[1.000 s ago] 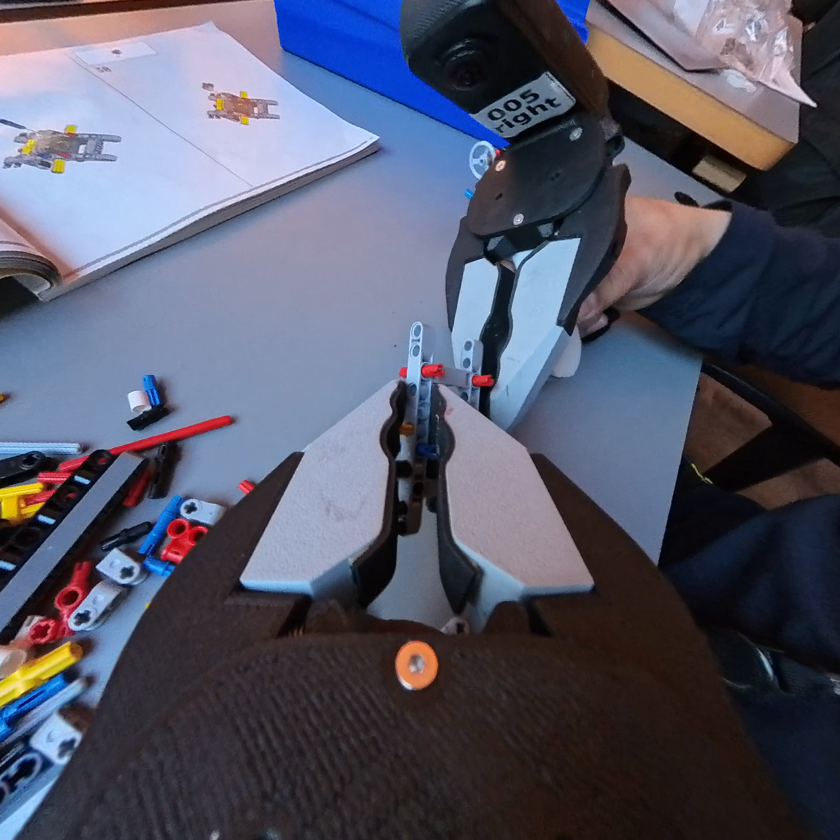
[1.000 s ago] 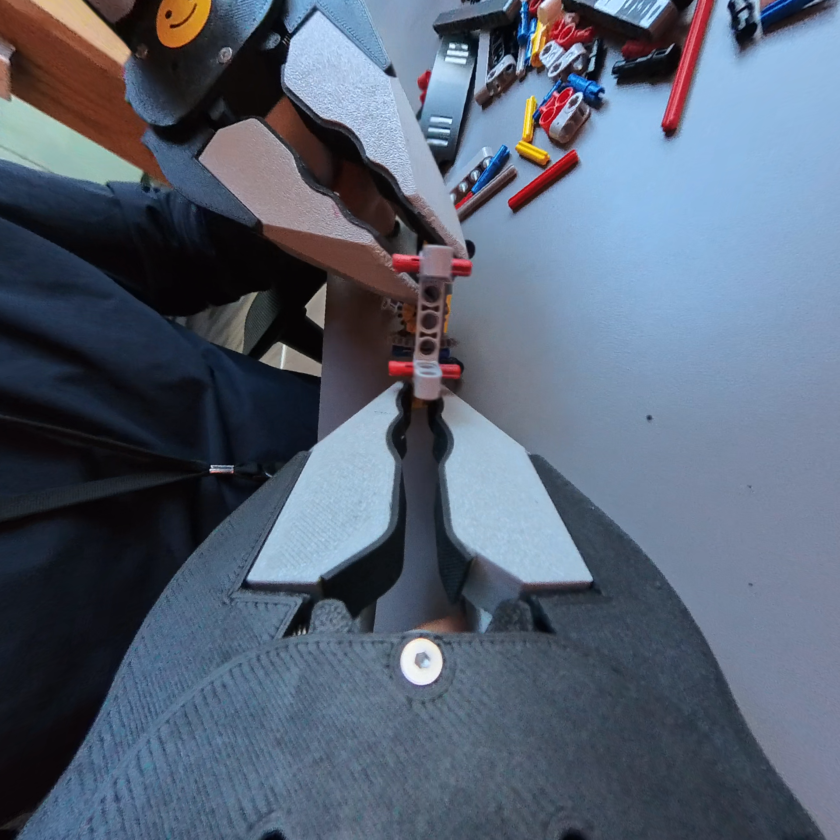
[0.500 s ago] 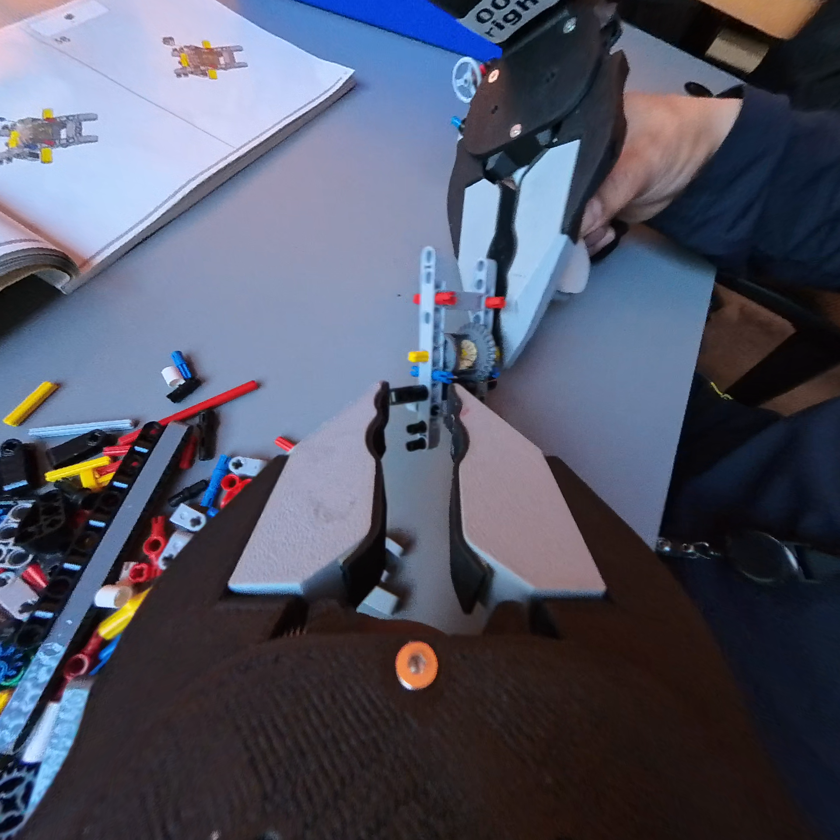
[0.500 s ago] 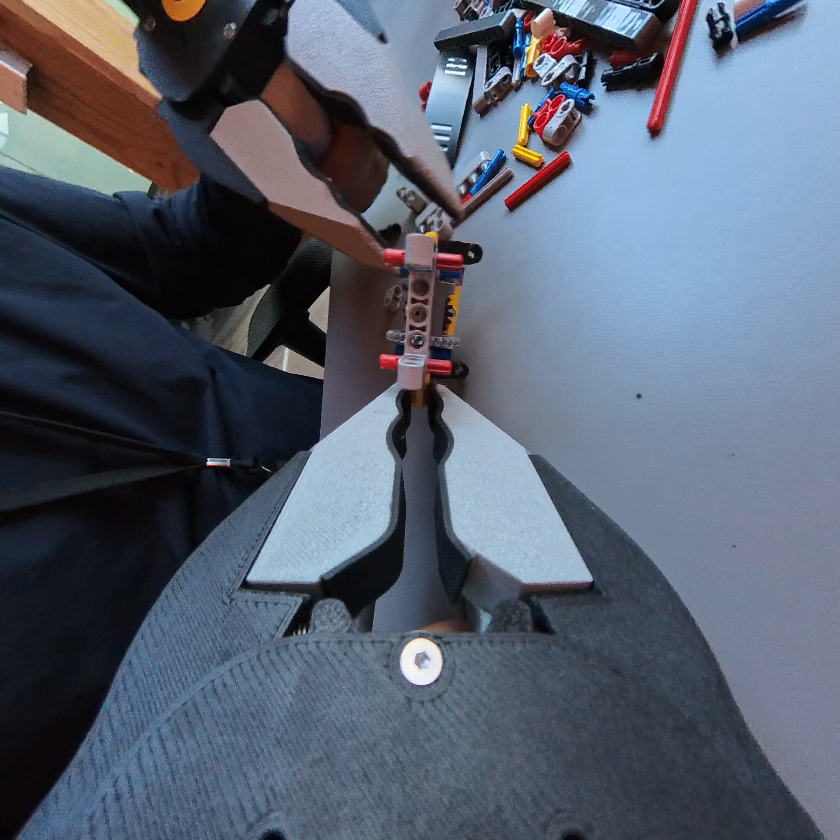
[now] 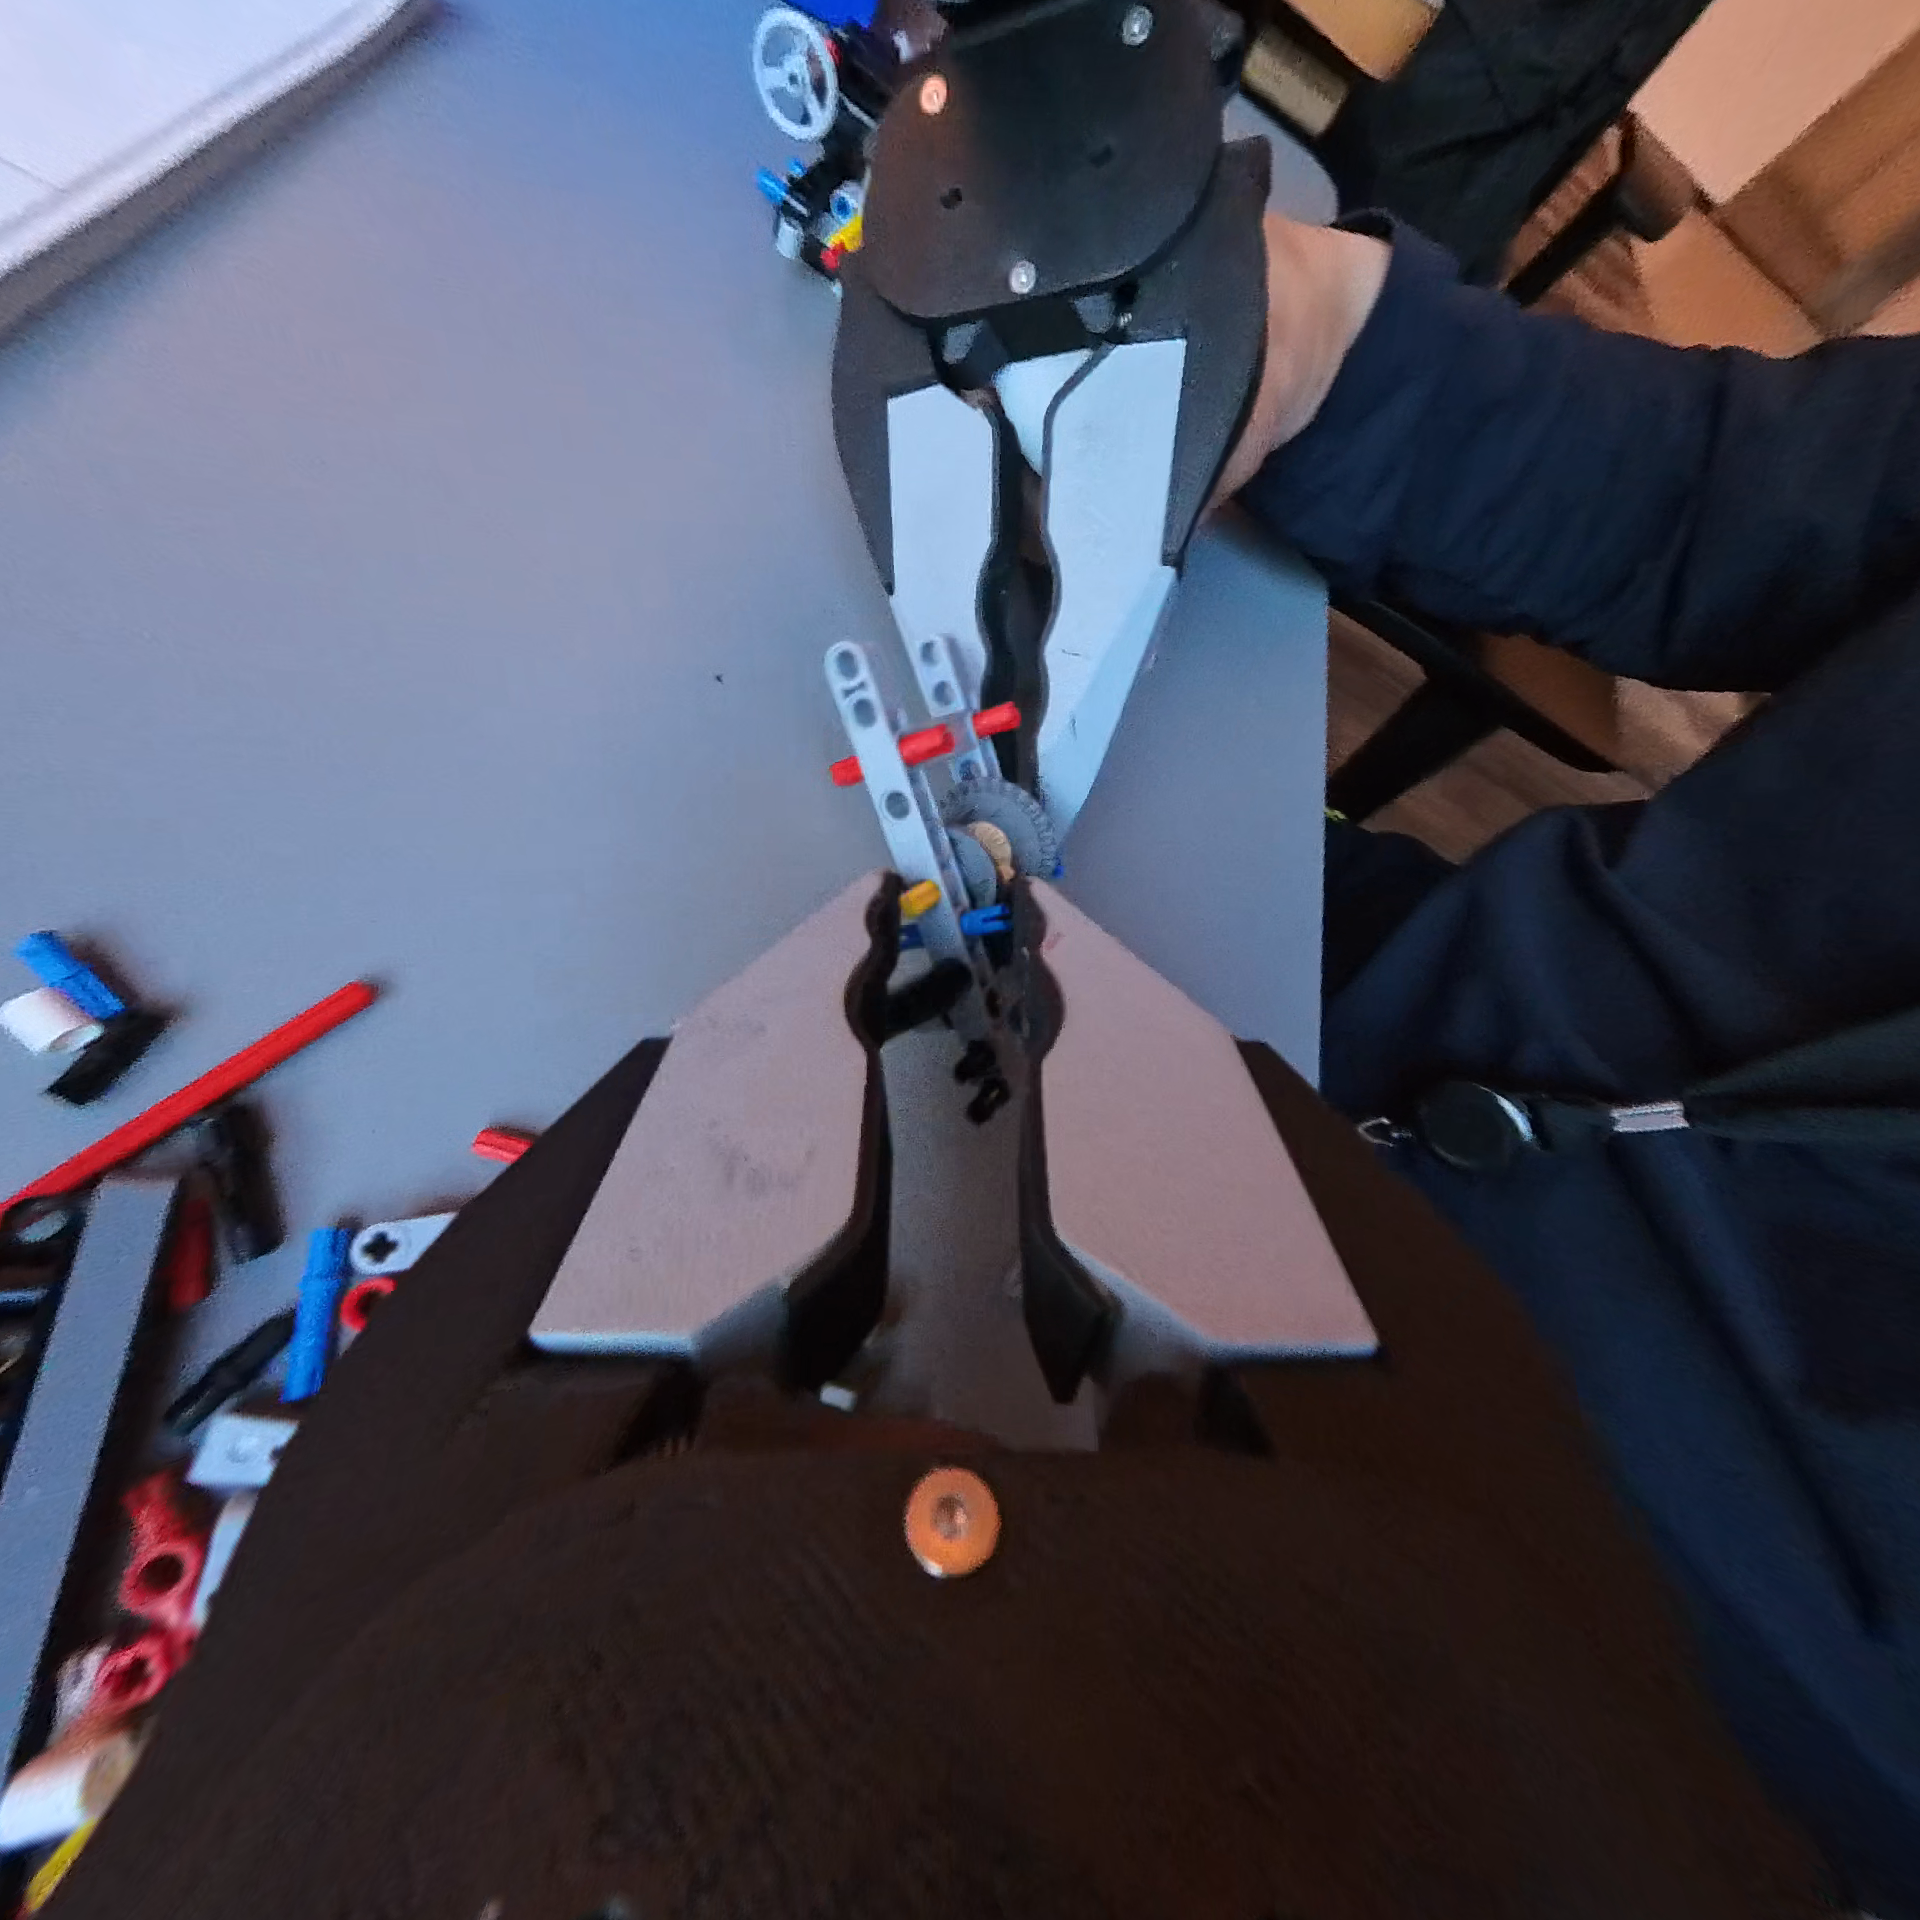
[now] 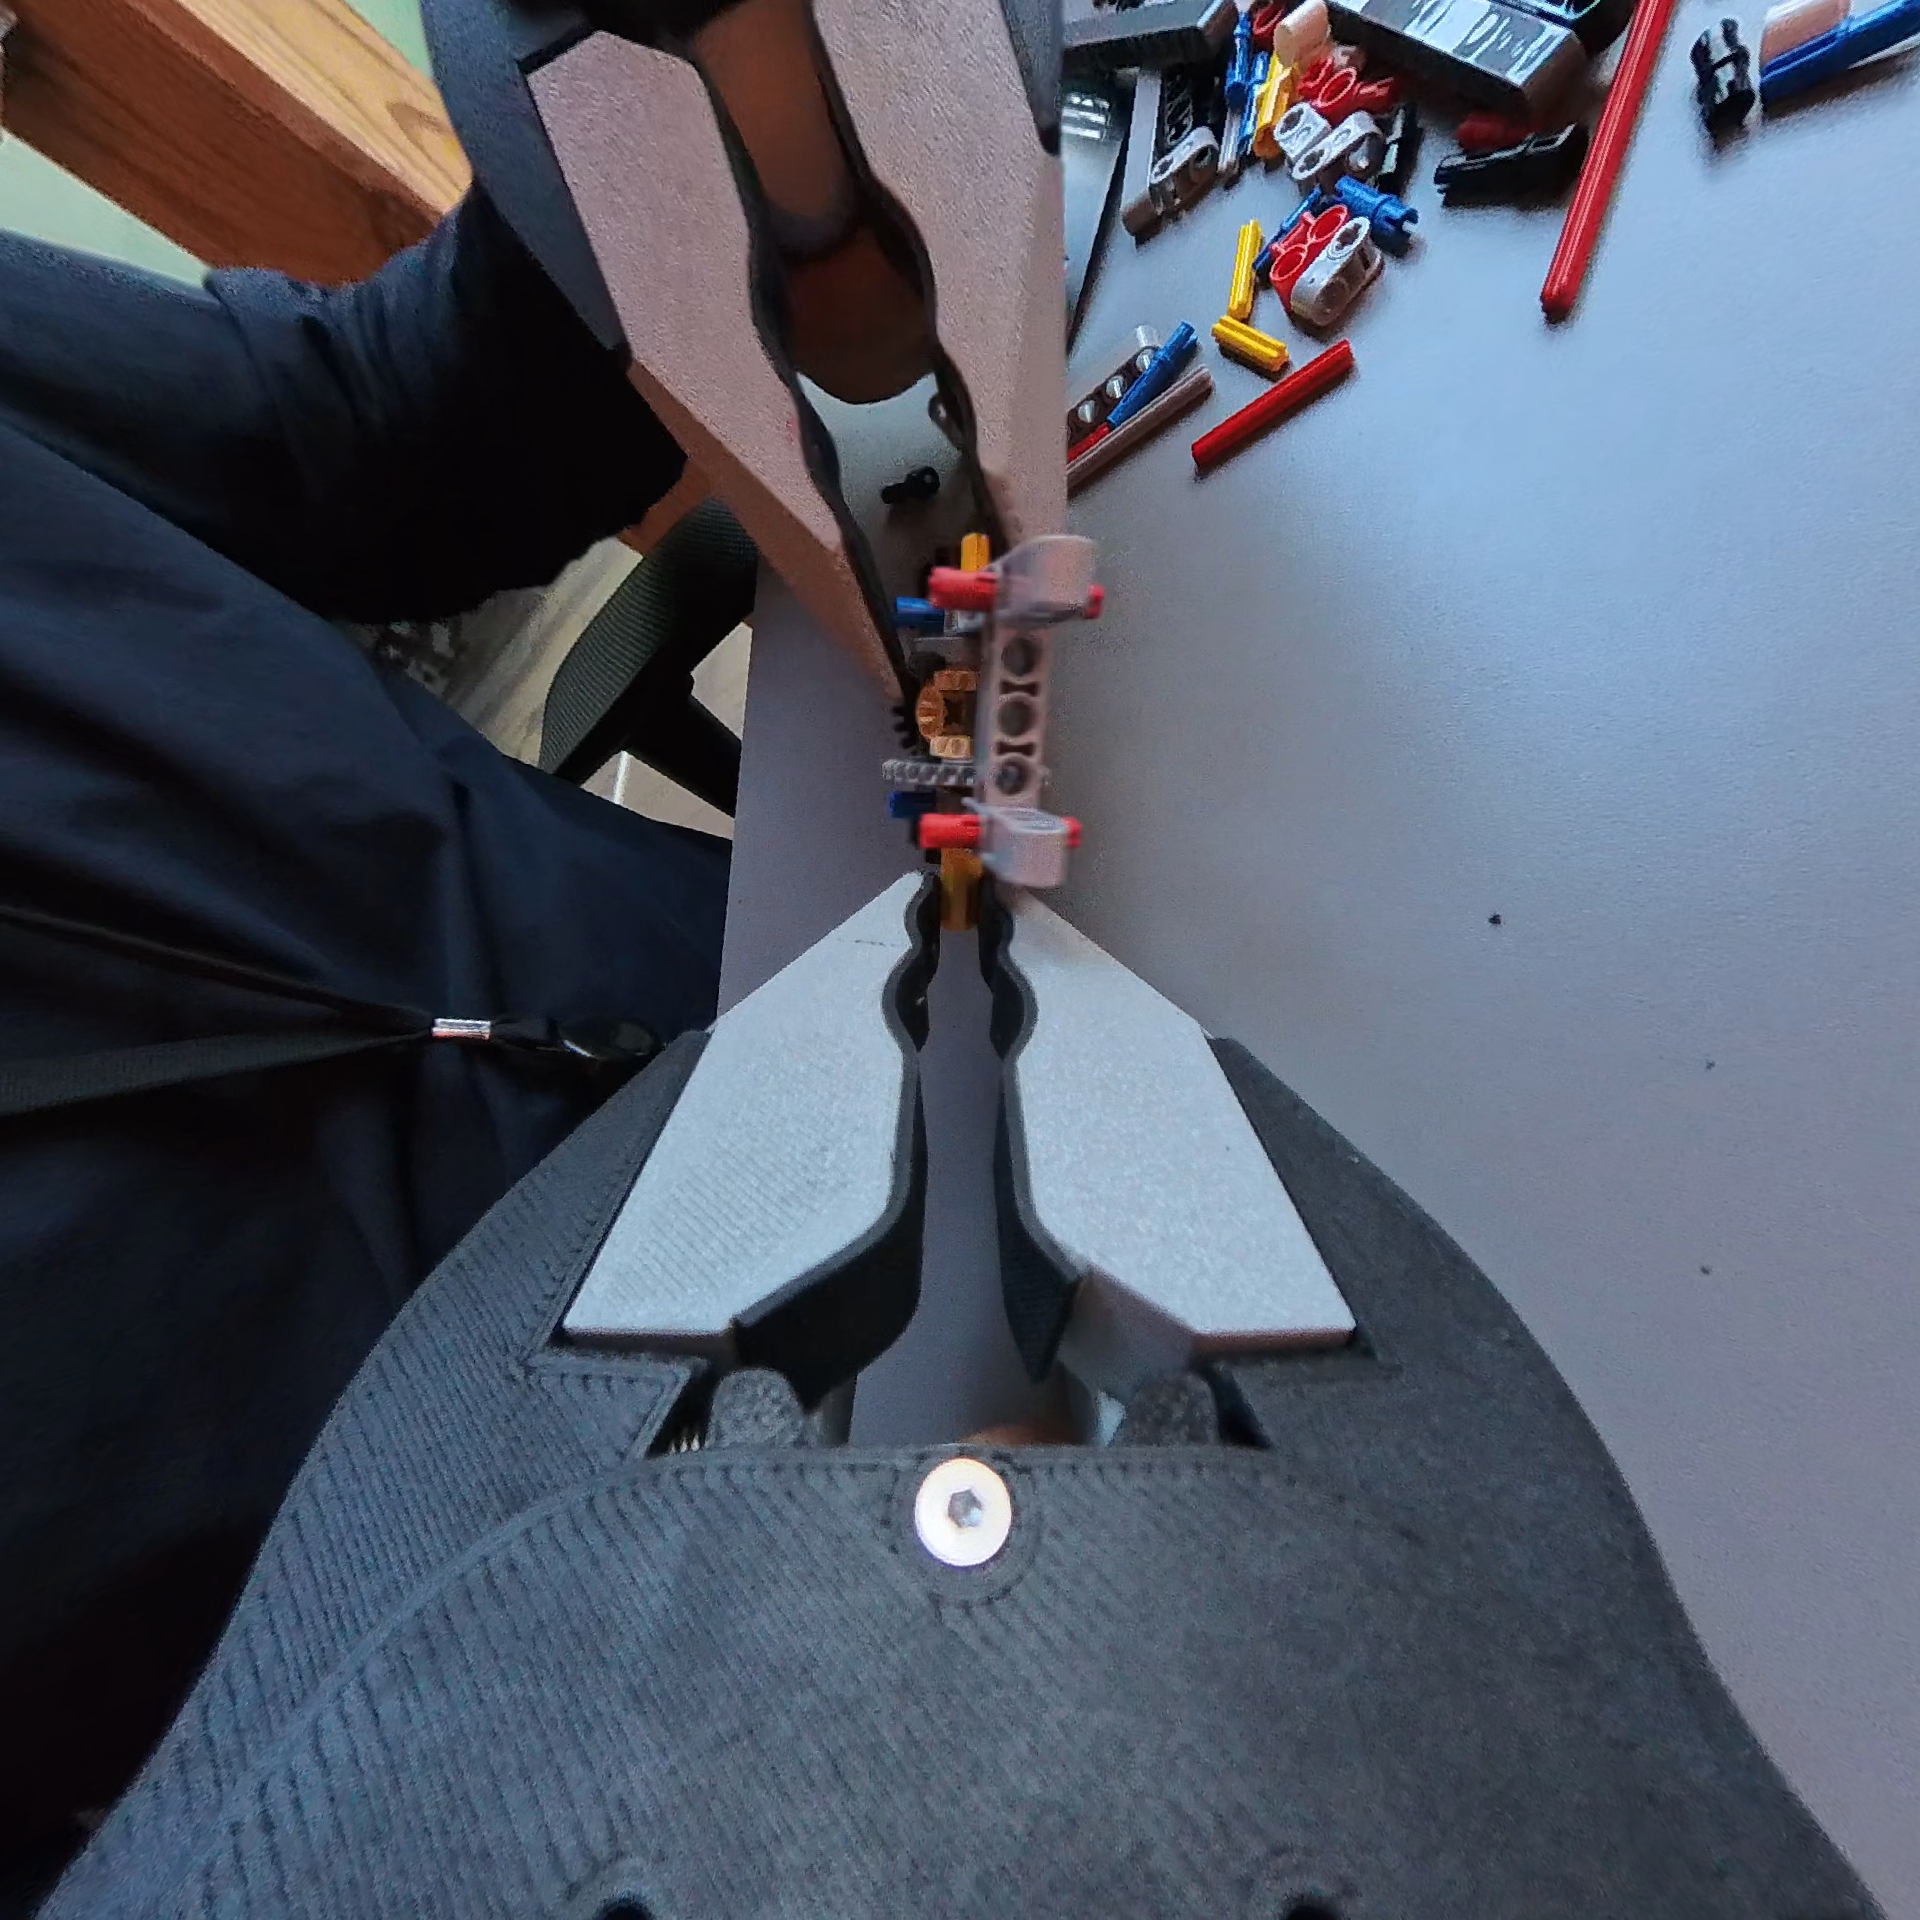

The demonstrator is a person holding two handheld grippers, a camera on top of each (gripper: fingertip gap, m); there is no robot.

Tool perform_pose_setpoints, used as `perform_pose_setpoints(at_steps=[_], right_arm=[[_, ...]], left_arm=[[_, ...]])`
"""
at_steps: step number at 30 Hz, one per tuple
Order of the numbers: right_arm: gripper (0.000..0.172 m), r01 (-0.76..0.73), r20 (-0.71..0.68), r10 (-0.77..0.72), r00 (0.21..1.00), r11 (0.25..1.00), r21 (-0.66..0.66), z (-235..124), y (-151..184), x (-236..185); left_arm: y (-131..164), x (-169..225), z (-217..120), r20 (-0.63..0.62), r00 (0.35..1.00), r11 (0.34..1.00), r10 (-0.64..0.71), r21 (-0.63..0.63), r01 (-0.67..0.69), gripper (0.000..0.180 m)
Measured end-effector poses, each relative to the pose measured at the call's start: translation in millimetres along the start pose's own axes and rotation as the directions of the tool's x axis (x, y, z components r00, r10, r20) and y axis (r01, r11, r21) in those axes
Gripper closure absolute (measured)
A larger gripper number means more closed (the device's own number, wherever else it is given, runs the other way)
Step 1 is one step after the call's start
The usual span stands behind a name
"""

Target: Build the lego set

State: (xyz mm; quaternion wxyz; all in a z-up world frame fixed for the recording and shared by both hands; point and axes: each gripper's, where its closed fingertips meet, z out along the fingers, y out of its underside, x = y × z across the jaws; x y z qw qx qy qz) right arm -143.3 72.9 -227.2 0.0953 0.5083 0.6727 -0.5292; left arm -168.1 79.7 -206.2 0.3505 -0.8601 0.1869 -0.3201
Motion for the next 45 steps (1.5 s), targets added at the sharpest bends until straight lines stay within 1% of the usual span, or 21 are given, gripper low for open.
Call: perform_pose_setpoints(at_steps=[5,9,10,11,12,13,16,20,24,28,31,34,41,43,45], right_arm=[[0.167,0.005,-0.015,-0.005,1.0,1.0,-0.006,-1.0,1.4,1.9],[0.167,-0.015,-0.032,0.016,0.999,0.999,0.036,-7.1,-2.8,6.5],[0.163,-0.018,-0.029,0.019,0.999,0.999,0.047,-9.2,-3.0,6.2],[0.154,-0.028,-0.022,0.029,0.999,0.998,0.052,-11.4,-2.1,5.3],[0.148,-0.041,-0.015,0.042,0.999,0.997,0.06,-13.9,-1.0,4.7],[0.148,-0.049,-0.01,0.05,0.999,0.996,0.077,-16.8,-0.8,3.9],[0.152,-0.033,-0.037,0.039,0.999,0.988,0.151,-24.5,-4.1,1.6],[0.154,-0.002,-0.1,0.024,0.995,0.976,0.219,-27.8,-9.9,2.3],[0.172,0.008,-0.11,0.022,0.994,0.964,0.267,-30.6,-14.6,0.5],[0.172,0.012,-0.106,0.02,0.994,0.956,0.294,-34.0,-16.9,-0.6],[0.166,0.001,-0.071,0.022,0.997,0.949,0.315,-36.1,-18.8,-4.0],[0.17,-0.007,-0.074,0.033,0.997,0.947,0.323,-36.7,-19.8,-2.3],[0.167,-0.016,-0.072,0.044,0.996,0.935,0.354,-40.7,-22.8,-0.9],[0.164,-0.015,-0.076,0.046,0.996,0.932,0.362,-41.7,-23.7,-0.2],[0.165,-0.016,-0.074,0.045,0.996,0.933,0.36,-41.2,-23.7,-0.4]], left_arm=[[0.6,-2.4,3.9,-0.039,0.996,0.996,-0.086,-0.014,0.086,0.165],[-0.8,-6.9,4.2,-0.02,0.989,0.989,-0.146,0.032,0.147,0.165],[-0.9,-7.7,3.6,-0.018,0.986,0.985,-0.163,0.045,0.164,0.165],[-0.9,-9.3,2.7,-0.009,0.984,0.983,-0.175,0.058,0.176,0.165],[-1.7,-10.8,1.1,0.003,0.983,0.98,-0.183,0.074,0.183,0.165],[-3.4,-12.2,-1.0,0.012,0.981,0.977,-0.194,0.095,0.192,0.165],[-10.1,-11.9,-6.6,0.006,0.974,0.962,-0.226,0.16,0.222,0.165],[-14.8,-5.8,-5.2,0.004,0.976,0.959,-0.216,0.19,0.211,0.165],[-23.6,-3.6,-6.7,0.004,0.977,0.95,-0.212,0.236,0.205,0.165],[-25.1,-2.4,-5.9,0.001,0.976,0.943,-0.218,0.257,0.211,0.165],[-24.7,-2.8,-5.8,0.0,0.975,0.941,-0.223,0.261,0.215,0.165],[-25.8,-2.8,-6.1,-0.006,0.974,0.939,-0.226,0.266,0.22,0.165],[-28.1,-4.3,-5.5,-0.004,0.973,0.933,-0.231,0.282,0.222,0.165],[-28.6,-4.2,-5.8,-0.006,0.973,0.932,-0.232,0.287,0.224,0.165],[-28.2,-4.1,-5.9,-0.004,0.973,0.932,-0.231,0.285,0.223,0.165]])
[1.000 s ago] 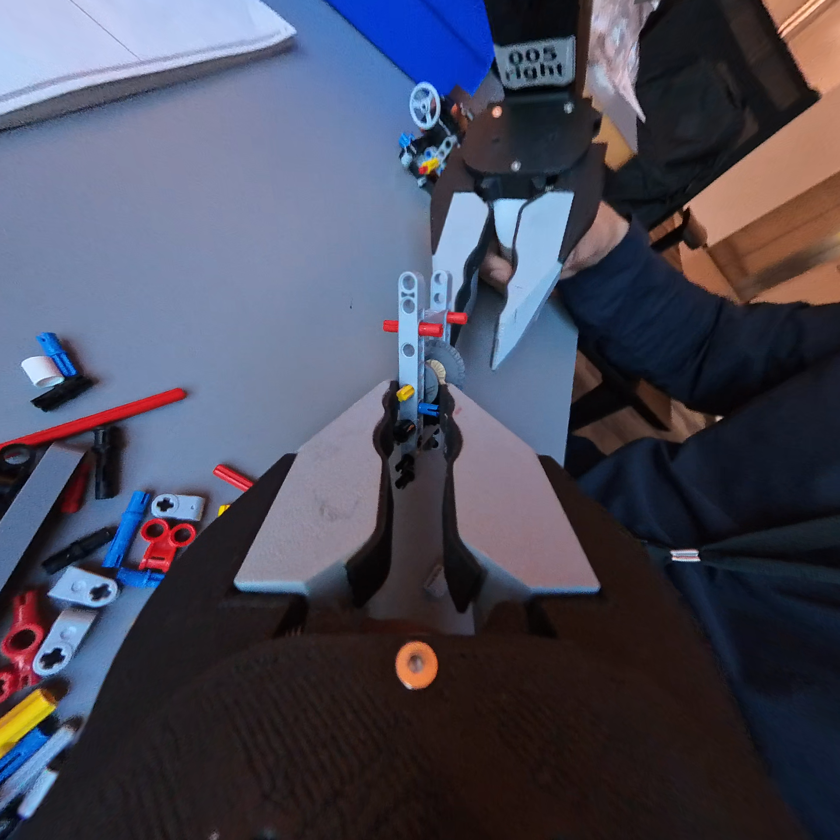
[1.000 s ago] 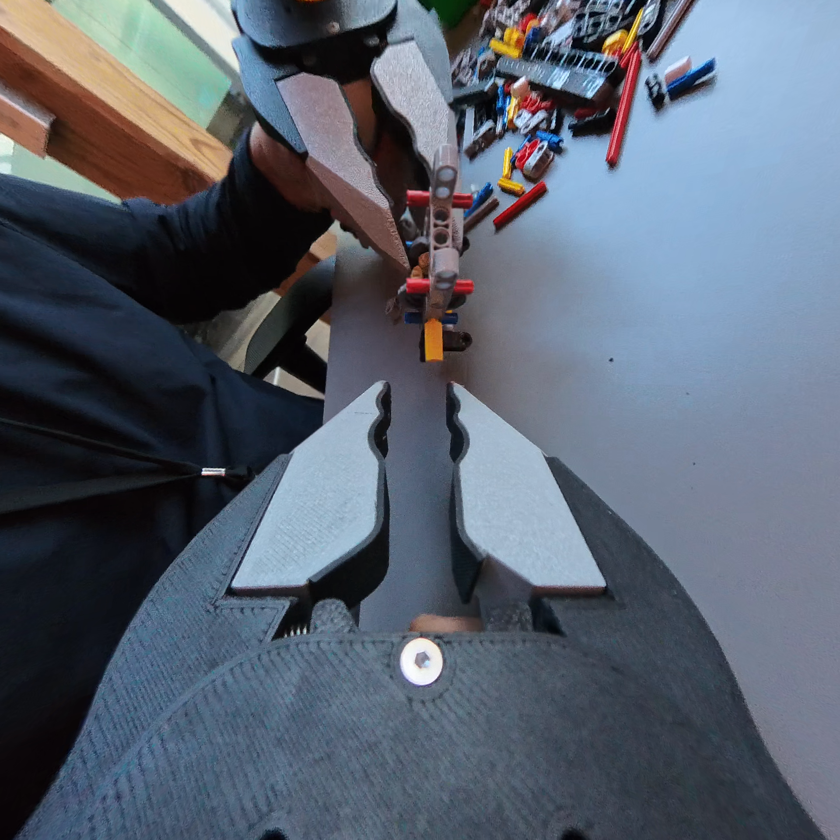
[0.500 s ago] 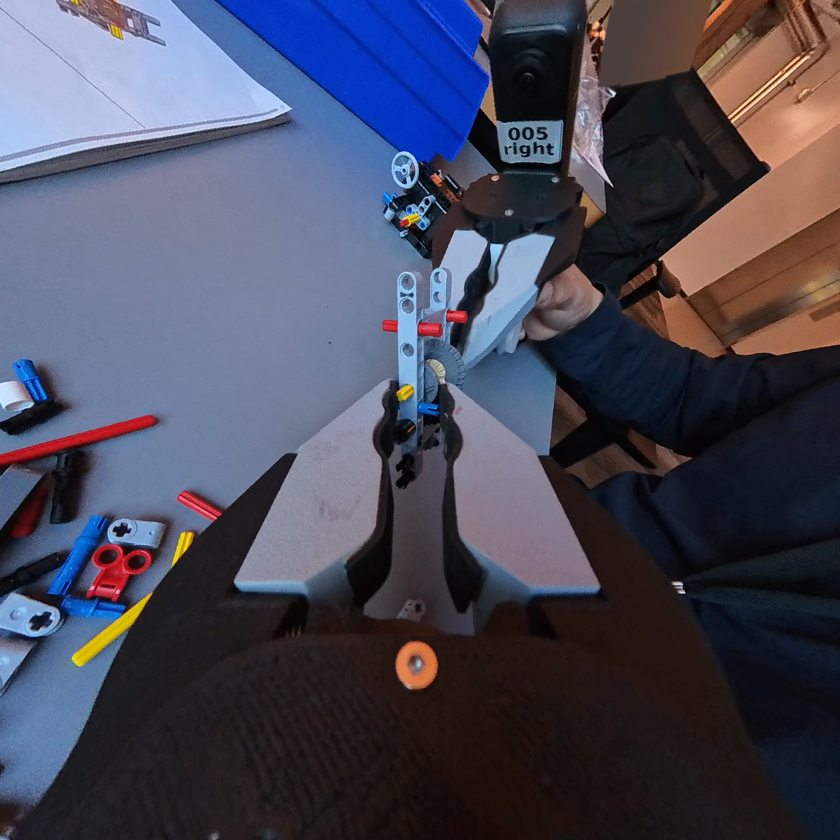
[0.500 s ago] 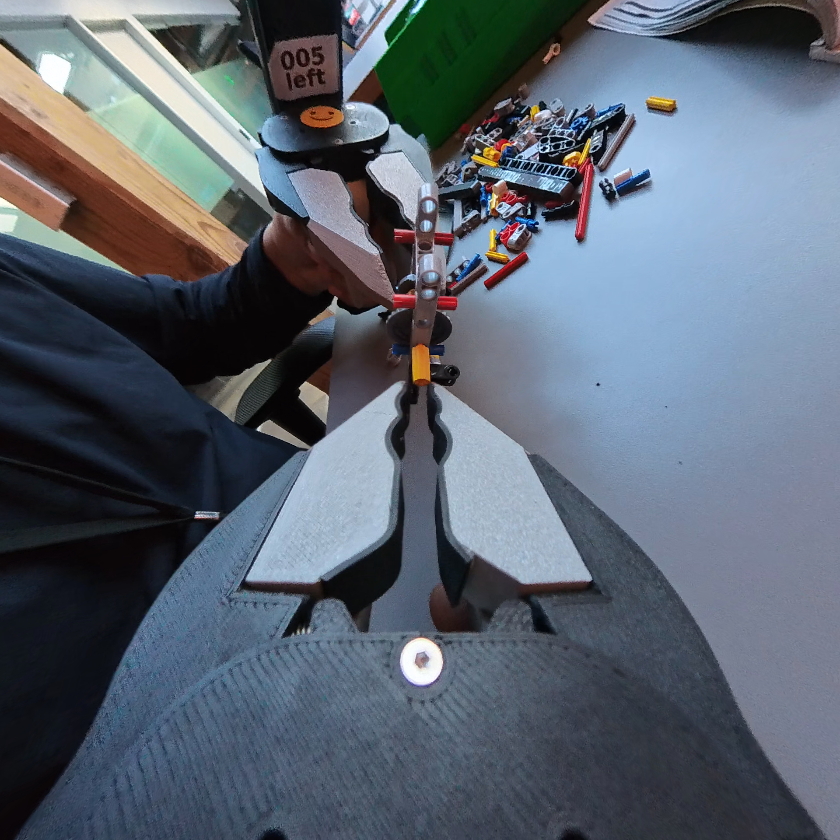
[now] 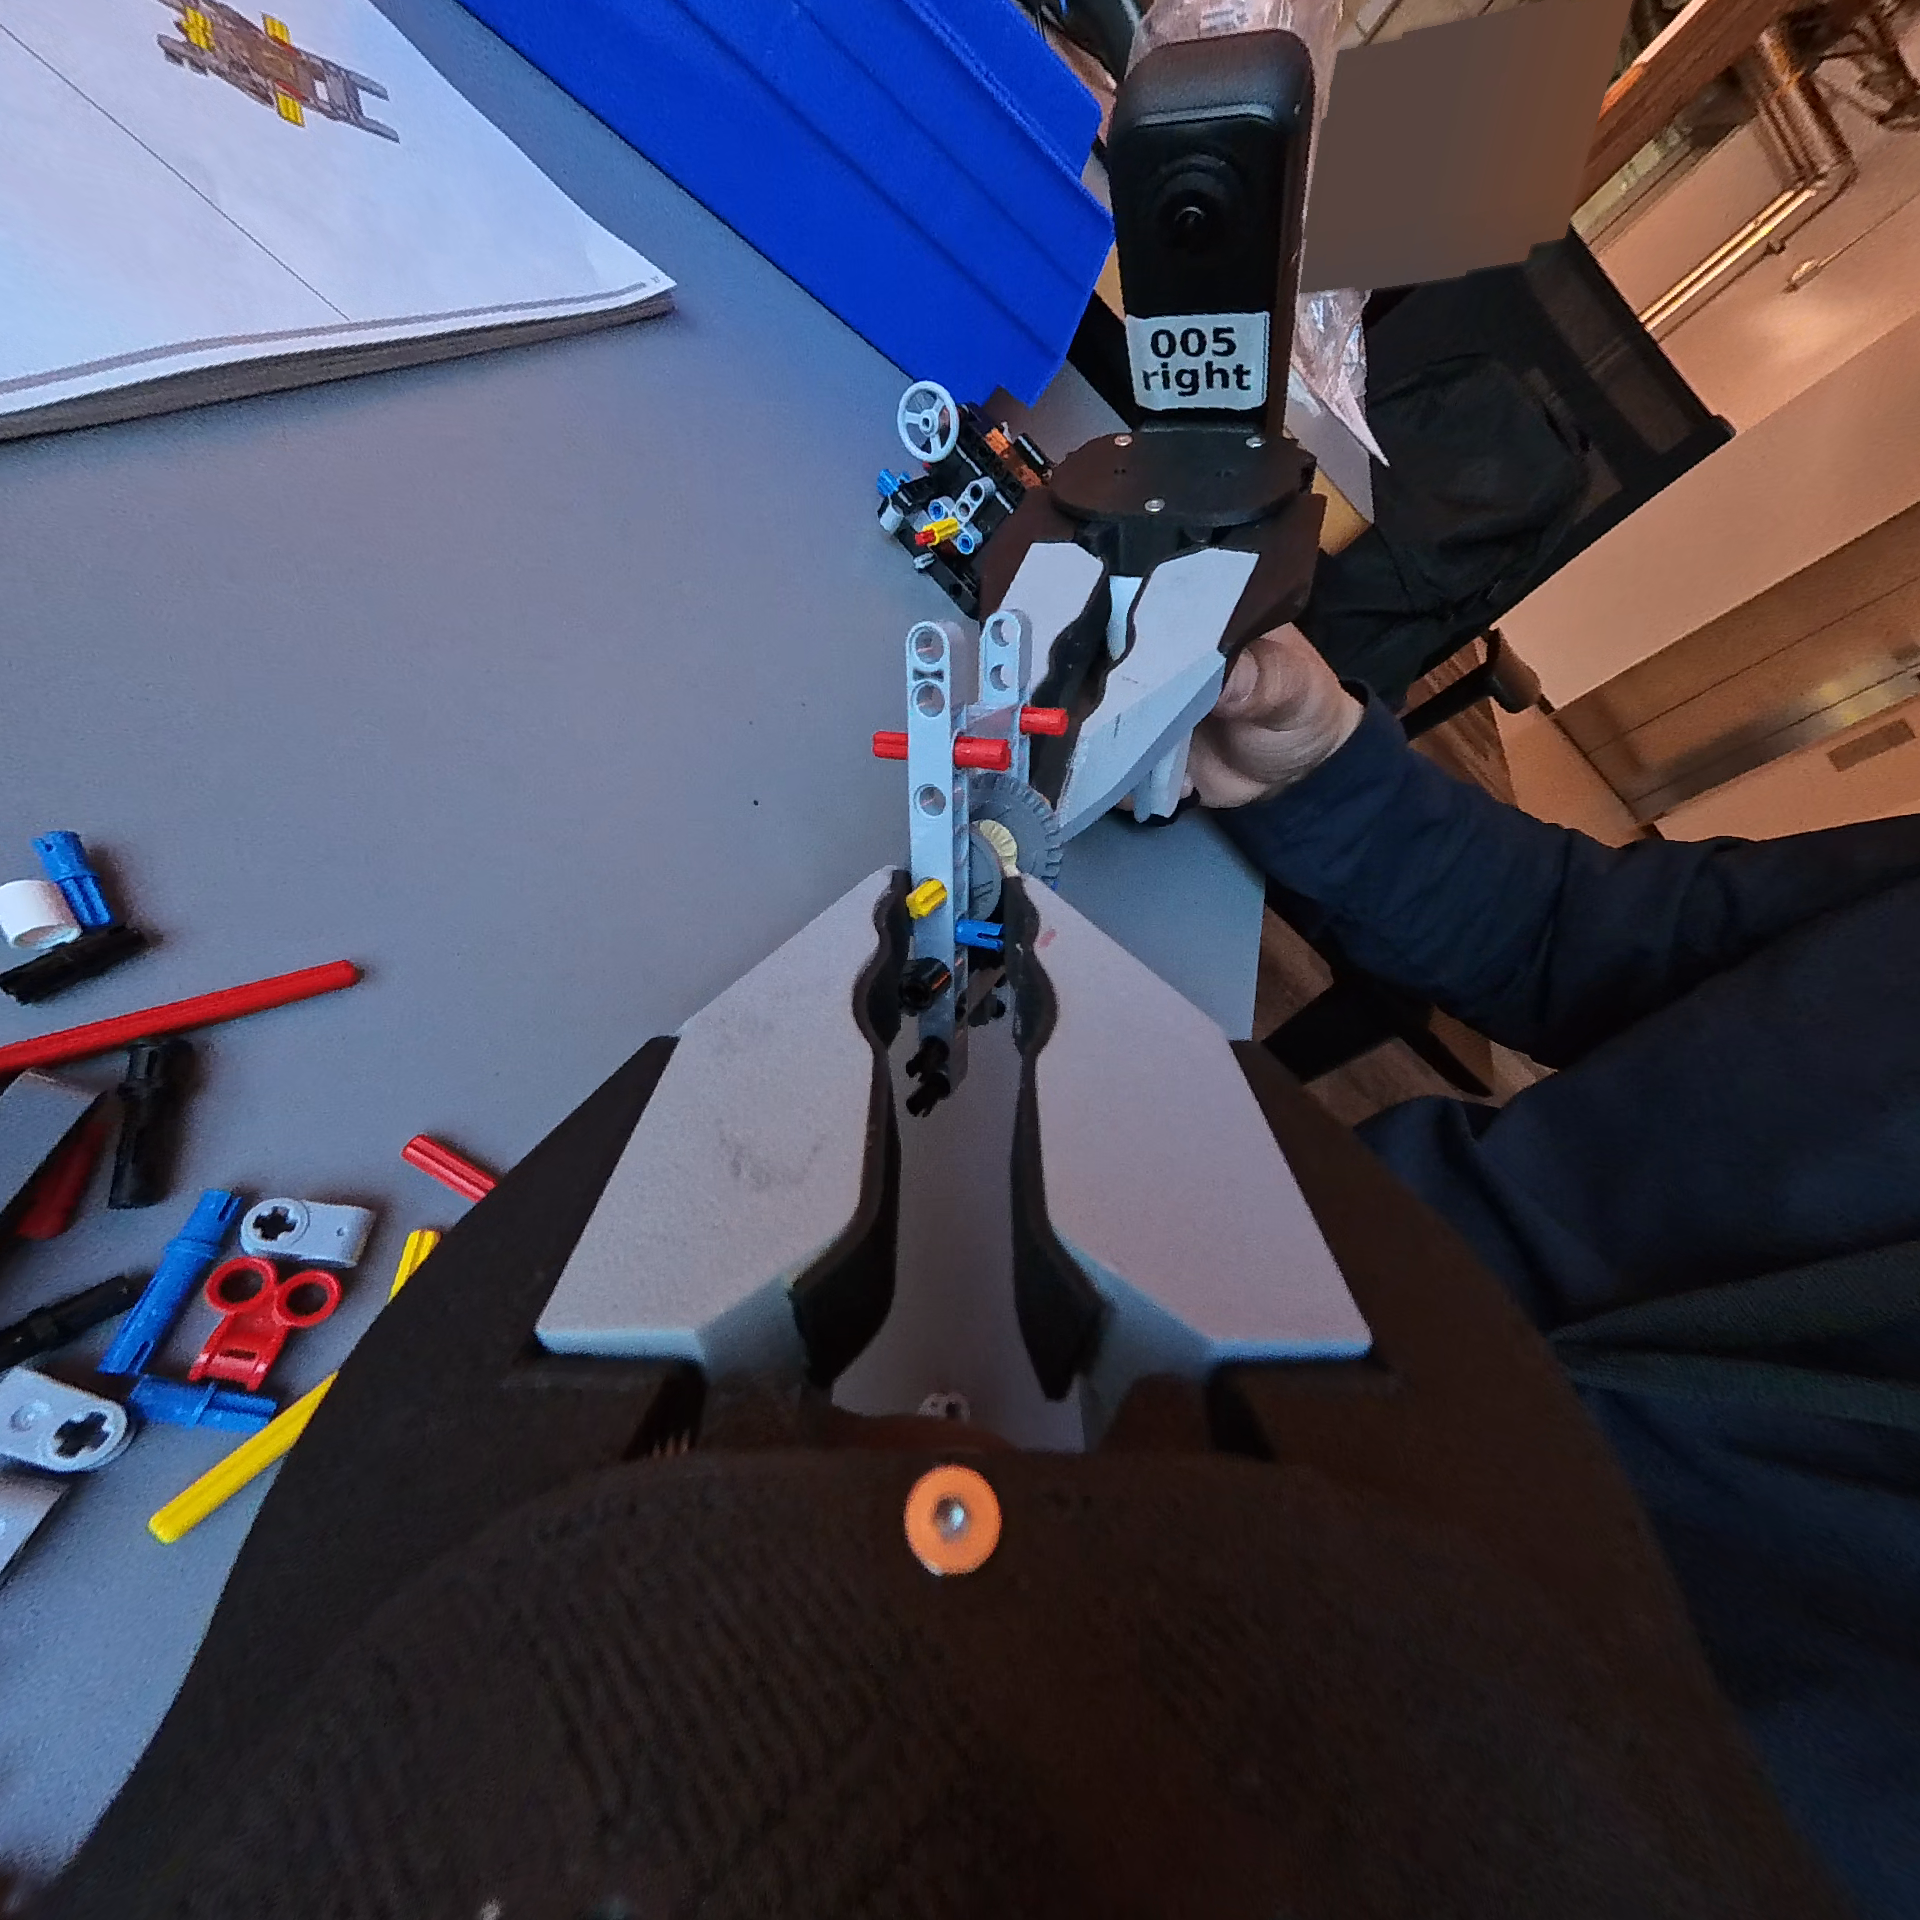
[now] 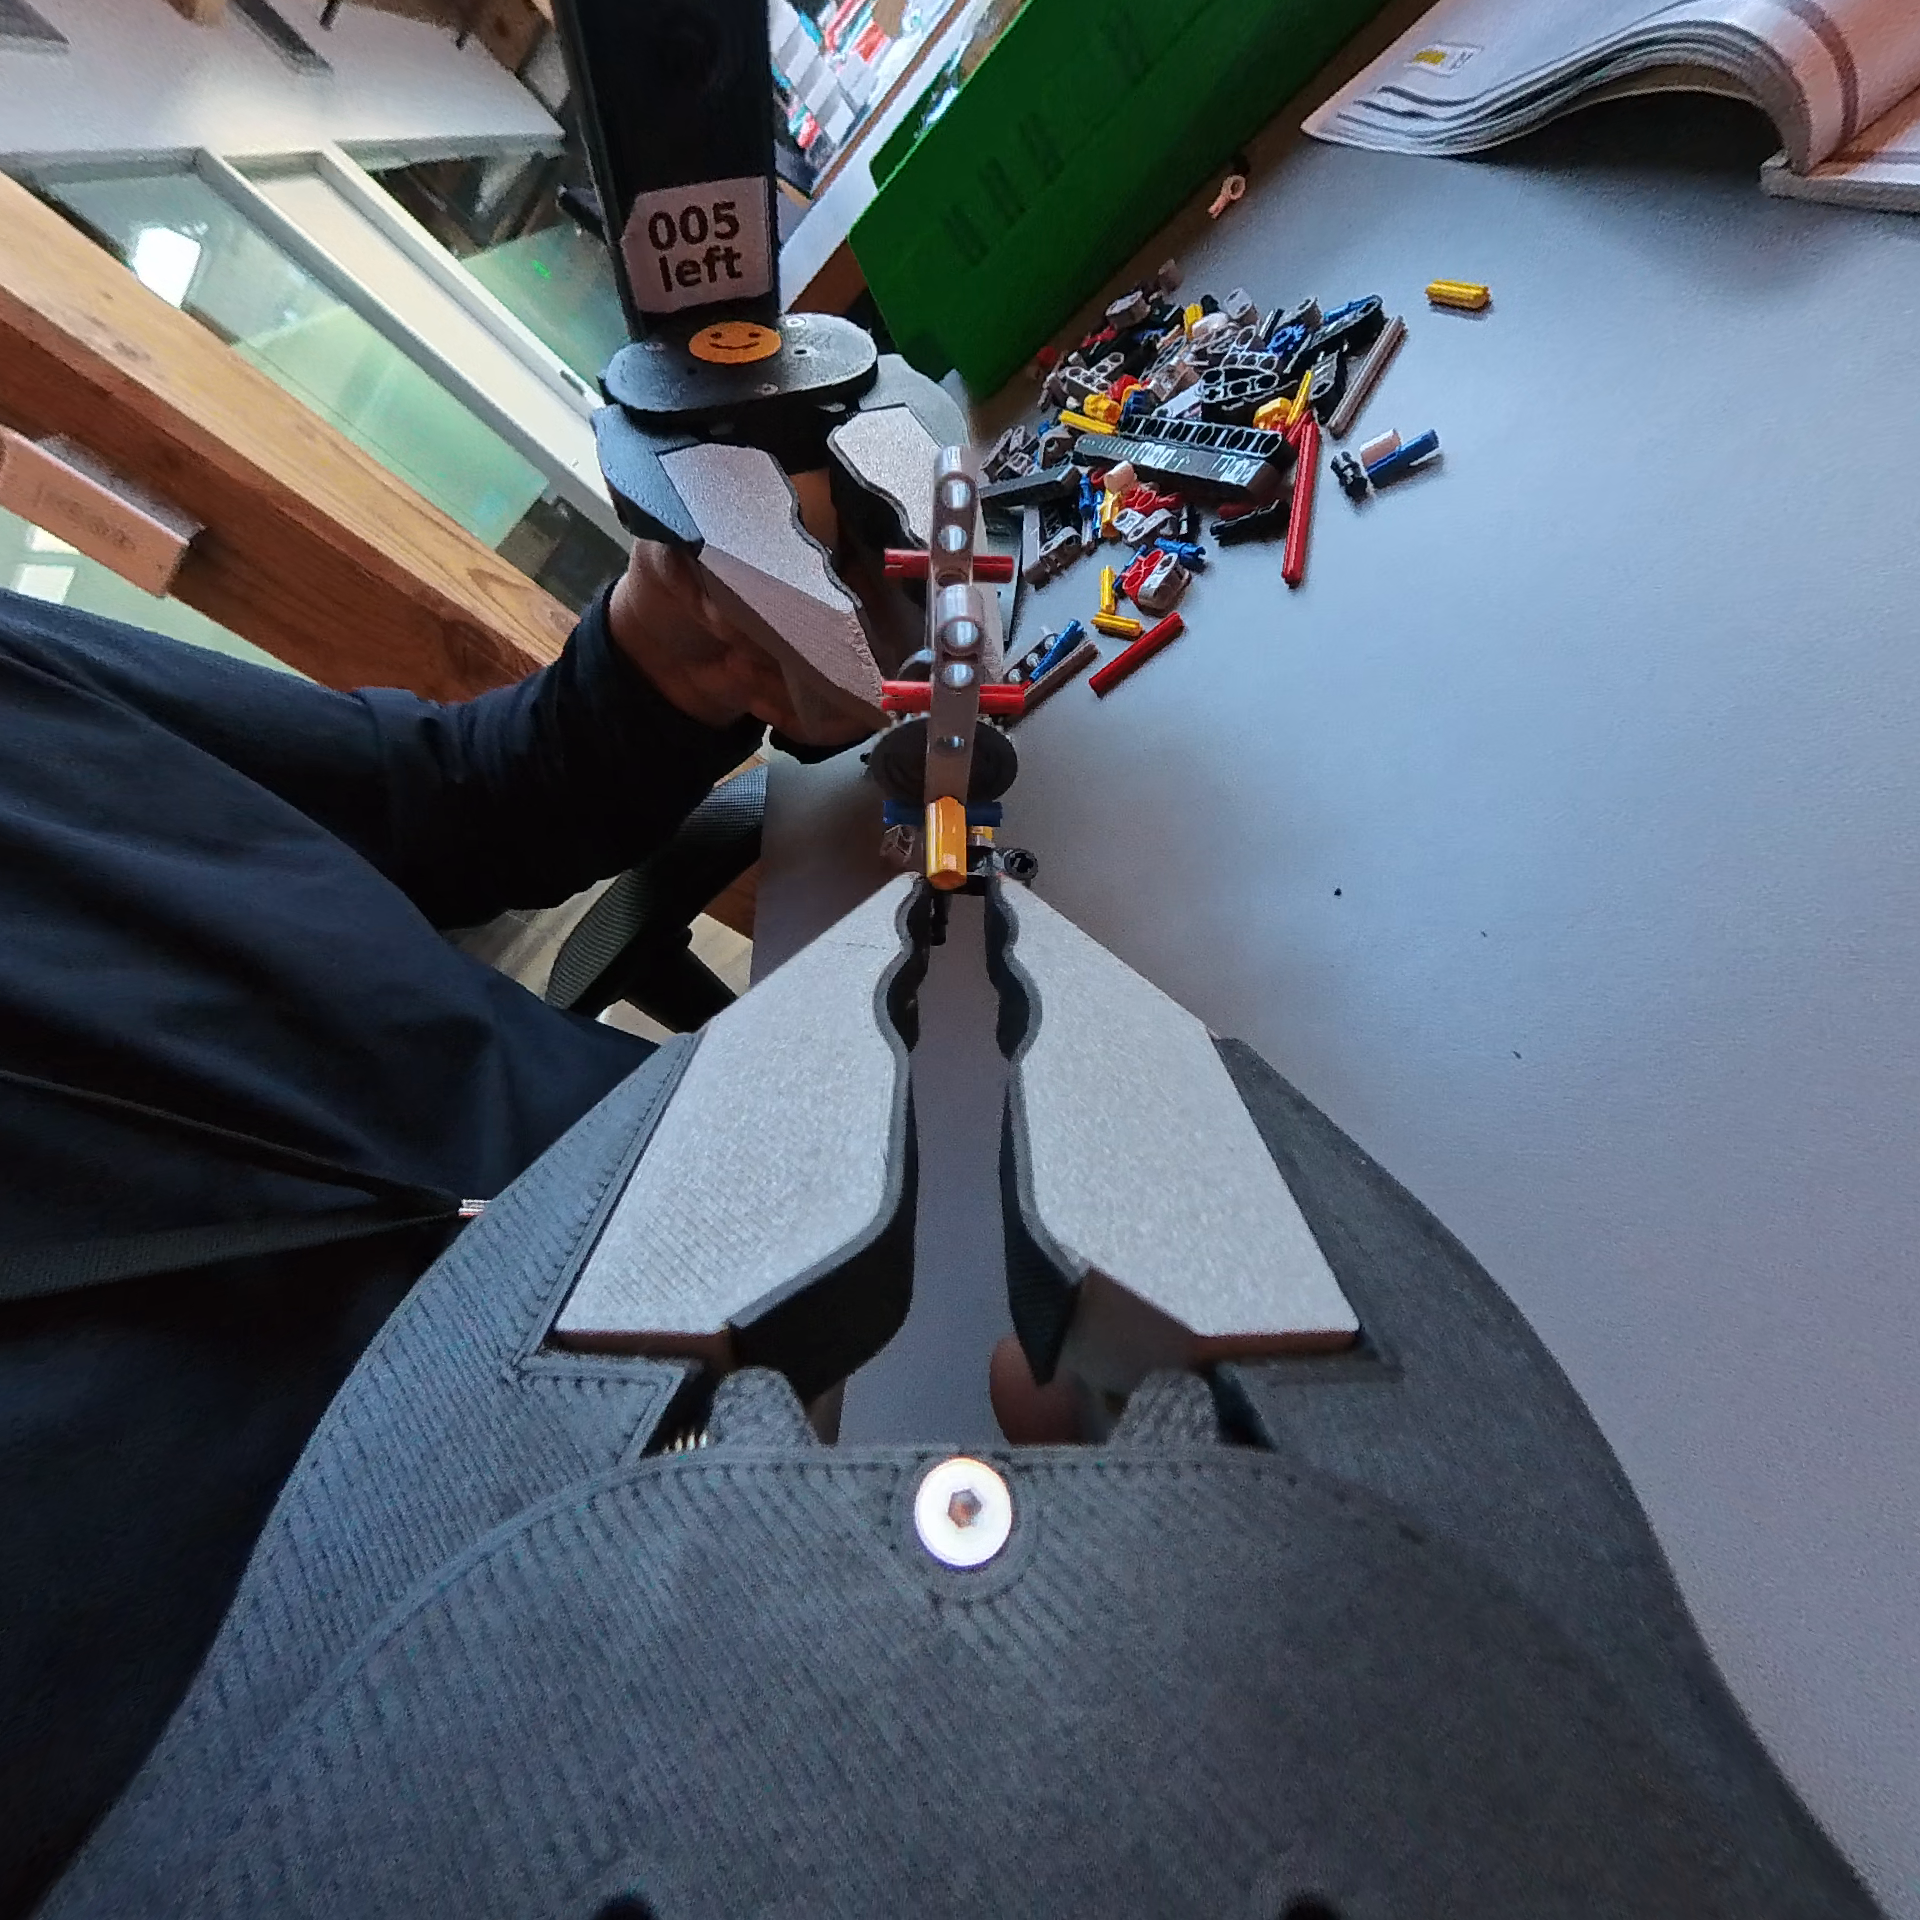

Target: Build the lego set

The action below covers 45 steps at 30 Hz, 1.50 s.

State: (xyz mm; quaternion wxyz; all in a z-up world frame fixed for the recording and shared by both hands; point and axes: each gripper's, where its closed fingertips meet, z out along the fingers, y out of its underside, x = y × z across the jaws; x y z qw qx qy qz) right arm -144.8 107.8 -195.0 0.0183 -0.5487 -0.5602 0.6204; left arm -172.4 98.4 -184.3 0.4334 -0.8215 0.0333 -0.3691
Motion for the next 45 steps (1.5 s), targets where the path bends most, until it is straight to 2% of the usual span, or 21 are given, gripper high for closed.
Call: perform_pose_setpoints(at_steps=[4,6,9,12,13,20,29,38,41,45], right_arm=[[0.159,0.002,0.015,-0.003,1.0,1.0,0.018,0.5,-2.5,-2.4],[0.172,-0.005,0.013,0.005,1.0,1.0,0.012,1.0,-1.8,-1.4],[0.172,0.031,-0.012,-0.031,0.999,0.999,0.02,0.8,-2.8,-1.7],[0.148,0.017,0.026,-0.017,1.0,1.0,0.02,0.2,-2.1,-5.7],[0.148,0.008,0.038,-0.009,0.999,1.0,0.02,-0.2,-1.9,-6.5],[0.167,0.024,0.006,-0.024,1.0,1.0,-0.013,3.1,2.1,-4.1],[0.168,0.02,0.025,-0.019,1.0,1.0,-0.002,0.9,0.8,-5.5],[0.16,0.02,0.019,-0.02,1.0,1.0,-0.007,0.9,1.5,-5.0],[0.167,0.02,0.013,-0.02,1.0,1.0,0.001,-0.5,0.9,-4.3],[0.168,0.026,-0.008,-0.026,1.0,0.999,-0.022,0.6,3.6,-1.8]], left_arm=[[3.2,-1.4,0.8,0.015,1.0,1.0,0.011,-0.017,-0.011,0.165],[6.2,0.8,3.4,0.013,1.0,0.999,0.023,-0.03,-0.023,0.165],[6.4,2.5,5.2,0.013,1.0,0.999,0.024,-0.03,-0.024,0.165],[3.9,-0.7,3.3,0.024,1.0,1.0,0.02,-0.017,-0.019,0.165],[2.9,-1.1,2.4,0.025,1.0,1.0,0.016,-0.013,-0.016,0.165],[0.4,3.0,3.1,0.017,1.0,1.0,0.02,-0.004,-0.02,0.165],[-0.5,5.2,3.5,0.008,1.0,1.0,0.024,-0.006,-0.024,0.165],[-1.0,3.8,3.0,0.019,0.999,1.0,0.026,-0.004,-0.026,0.165],[-1.5,3.8,2.5,0.02,0.999,1.0,0.027,-0.001,-0.027,0.165],[0.4,2.5,3.2,0.028,0.999,0.999,0.03,-0.01,-0.03,0.165]])
